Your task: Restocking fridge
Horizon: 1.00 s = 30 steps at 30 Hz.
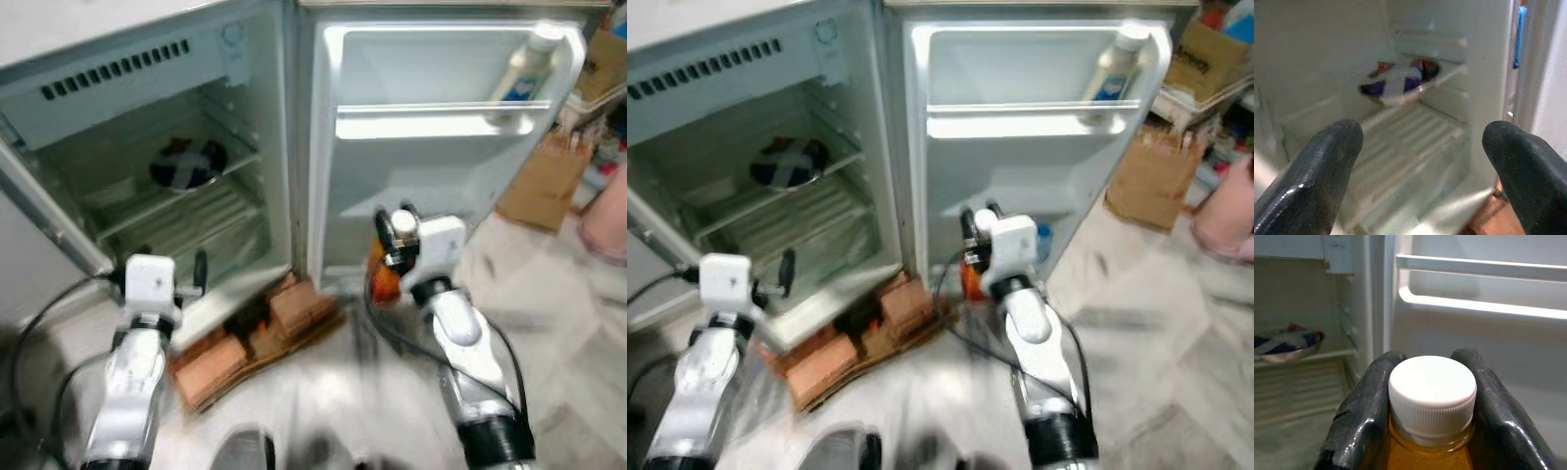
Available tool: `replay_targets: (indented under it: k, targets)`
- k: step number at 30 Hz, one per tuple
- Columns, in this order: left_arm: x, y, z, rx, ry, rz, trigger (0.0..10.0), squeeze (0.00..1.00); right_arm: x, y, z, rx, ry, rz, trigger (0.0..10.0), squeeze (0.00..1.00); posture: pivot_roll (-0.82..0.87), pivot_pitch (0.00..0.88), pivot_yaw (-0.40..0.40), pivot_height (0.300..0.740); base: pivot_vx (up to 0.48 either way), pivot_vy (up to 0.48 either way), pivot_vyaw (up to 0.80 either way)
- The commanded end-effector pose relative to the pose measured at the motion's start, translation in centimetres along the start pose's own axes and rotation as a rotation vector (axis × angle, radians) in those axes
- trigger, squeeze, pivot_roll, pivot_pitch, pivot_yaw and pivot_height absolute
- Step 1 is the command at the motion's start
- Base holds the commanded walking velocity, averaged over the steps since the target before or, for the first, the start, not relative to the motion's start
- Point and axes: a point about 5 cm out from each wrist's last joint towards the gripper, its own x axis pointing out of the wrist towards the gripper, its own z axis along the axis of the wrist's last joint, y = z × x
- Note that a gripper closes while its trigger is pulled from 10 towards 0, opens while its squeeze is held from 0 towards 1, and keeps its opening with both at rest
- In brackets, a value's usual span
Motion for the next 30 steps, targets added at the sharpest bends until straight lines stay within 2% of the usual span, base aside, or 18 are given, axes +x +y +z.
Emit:
replay_targets:
  k: [1, 4, 24, 30]
  targets:
    - [-0.04, -0.61, -0.08, -0.013, 0.007, -0.012, 10.0, 0.0, -0.4, -1.25, 0.14, -0.022, -0.004, -0.035, 10.0, 0.0, 0.08, 0.08, -0.027, 0.74, 0.3, 0.375, 0.0]
    - [0.01, -0.61, -0.11, -0.014, 0.009, -0.008, 10.0, 0.0, -0.38, -1.28, 0.15, -0.024, -0.004, -0.036, 10.0, 0.0, 0.08, 0.08, -0.027, 0.74, 0.275, 0.355, 0.0]
    - [-0.21, -0.91, 0.12, -0.006, -0.01, -0.029, 10.0, 0.0, -0.58, -1.98, -0.09, -0.057, 0.011, -0.069, 10.0, 0.0, 0.07, 0.084, -0.034, 0.74, 0.0, 0.0, 0.0]
    - [-0.36, -0.94, -0.01, -0.01, -0.007, -0.035, 10.0, 0.0, -1.32, -2.17, -0.83, -0.053, 0.041, -0.083, 10.0, 0.0, 0.07, 0.086, -0.034, 0.74, 0.353, 0.0, 0.0]
